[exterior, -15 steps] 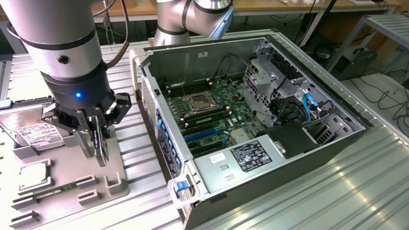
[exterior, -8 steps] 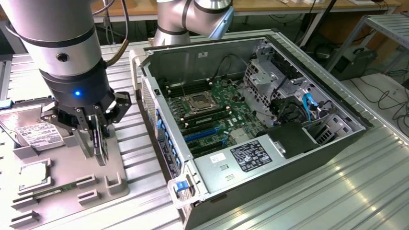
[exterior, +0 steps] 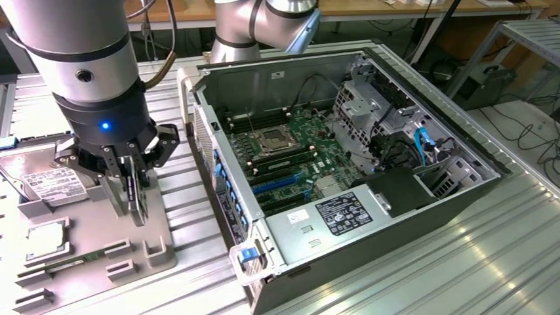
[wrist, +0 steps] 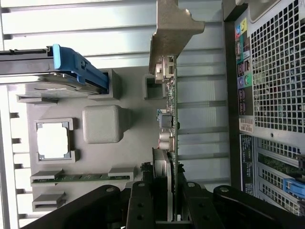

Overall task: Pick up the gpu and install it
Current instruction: 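Pick up the gpu and move the gpu toward the slot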

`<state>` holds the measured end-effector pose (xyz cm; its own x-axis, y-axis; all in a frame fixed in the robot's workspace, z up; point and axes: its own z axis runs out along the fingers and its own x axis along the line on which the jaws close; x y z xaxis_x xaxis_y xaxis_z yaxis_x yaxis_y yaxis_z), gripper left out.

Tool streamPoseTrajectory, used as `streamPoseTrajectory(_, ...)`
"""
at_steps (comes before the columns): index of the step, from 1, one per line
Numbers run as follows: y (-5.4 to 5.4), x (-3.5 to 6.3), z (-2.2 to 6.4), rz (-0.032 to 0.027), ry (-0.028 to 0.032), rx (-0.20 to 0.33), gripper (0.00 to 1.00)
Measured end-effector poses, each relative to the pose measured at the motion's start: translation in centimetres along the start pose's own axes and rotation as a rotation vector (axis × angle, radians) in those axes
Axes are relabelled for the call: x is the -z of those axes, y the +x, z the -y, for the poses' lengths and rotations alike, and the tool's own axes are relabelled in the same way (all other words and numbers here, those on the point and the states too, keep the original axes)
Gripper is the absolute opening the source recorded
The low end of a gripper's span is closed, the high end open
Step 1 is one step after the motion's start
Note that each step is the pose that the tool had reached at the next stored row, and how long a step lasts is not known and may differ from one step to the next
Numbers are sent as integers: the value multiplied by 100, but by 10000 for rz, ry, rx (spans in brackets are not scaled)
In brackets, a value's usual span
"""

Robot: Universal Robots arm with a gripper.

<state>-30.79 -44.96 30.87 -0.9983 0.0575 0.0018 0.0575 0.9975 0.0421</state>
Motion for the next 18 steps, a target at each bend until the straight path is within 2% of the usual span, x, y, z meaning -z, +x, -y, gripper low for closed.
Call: streamPoseTrajectory(18,0,101,-4,4,-4,0,28)
